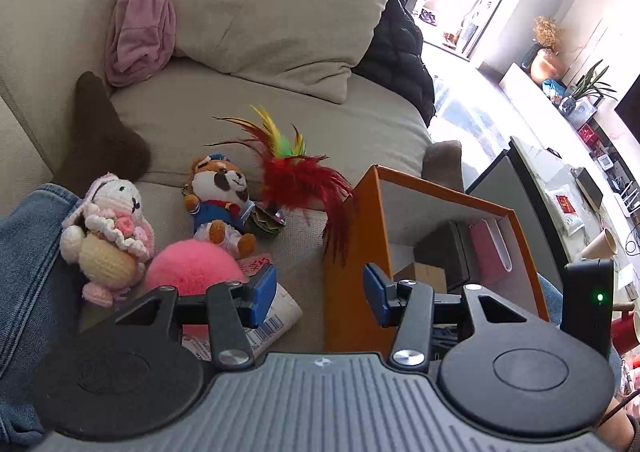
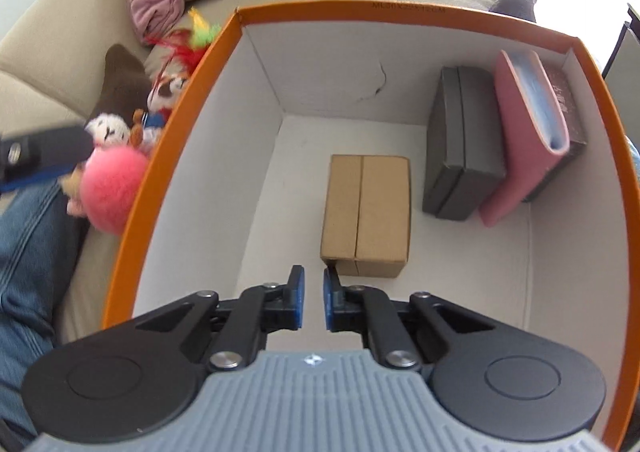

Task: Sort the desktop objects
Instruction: 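Withdraw both tools from the shoebox toward the plush toys on the sofa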

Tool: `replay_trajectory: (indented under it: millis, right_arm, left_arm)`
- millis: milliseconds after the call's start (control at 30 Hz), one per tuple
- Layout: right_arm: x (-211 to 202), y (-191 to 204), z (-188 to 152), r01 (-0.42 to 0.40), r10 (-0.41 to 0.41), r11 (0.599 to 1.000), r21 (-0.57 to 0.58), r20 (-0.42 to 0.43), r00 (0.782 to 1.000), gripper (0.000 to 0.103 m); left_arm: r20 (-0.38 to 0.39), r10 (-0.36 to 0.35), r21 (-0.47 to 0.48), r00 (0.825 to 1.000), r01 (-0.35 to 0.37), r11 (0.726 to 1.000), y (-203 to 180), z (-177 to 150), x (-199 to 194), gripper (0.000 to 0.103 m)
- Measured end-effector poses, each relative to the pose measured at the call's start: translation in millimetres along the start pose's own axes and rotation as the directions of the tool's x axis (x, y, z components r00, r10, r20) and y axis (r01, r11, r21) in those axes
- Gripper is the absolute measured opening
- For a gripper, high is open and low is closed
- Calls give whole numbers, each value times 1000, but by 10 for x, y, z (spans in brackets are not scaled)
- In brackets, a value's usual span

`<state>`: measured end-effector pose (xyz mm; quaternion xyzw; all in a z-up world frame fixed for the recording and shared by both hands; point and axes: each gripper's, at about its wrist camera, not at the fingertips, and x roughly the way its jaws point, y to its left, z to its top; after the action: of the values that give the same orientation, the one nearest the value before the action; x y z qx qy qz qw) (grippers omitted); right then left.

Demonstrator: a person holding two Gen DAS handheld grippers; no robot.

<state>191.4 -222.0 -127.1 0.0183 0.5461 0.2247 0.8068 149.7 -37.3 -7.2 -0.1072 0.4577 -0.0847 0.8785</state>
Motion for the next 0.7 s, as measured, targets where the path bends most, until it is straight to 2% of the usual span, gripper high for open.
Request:
replay_trajectory:
  millis: [133,333,433,500,633,700]
  right_arm:
    - [79,-32,132,30,-30,1000,-1,29,999,10]
    - [139,-75,259,120,-116,990,-72,59,991,10]
    - [156,-159,316,151,-146,987,-60,79,986,10]
    - [171,-199,351,148,-145,988,-48,73,987,11]
    - [22,-235,304,80,-77,995,-66,43,996,14]
    - [-76,-241,225,99,-97,990,-101,31,995,15]
  left_arm:
    - [-7,4,-8,1000,-4,1000,58,-8,29,56]
    - [-18,0,-5,1000,0,1000,90,-7,90,56]
    - [-26,-3,-13,1000,3,1000,120,-6,116,56]
    - [-29,1,-16,1000,-2,1000,137,-13,121,56]
    - [-30,6,-19,1000,-7,1000,169,-14,108,56]
    - [-32,1,-22,999,-2,1000,174,-17,107,56]
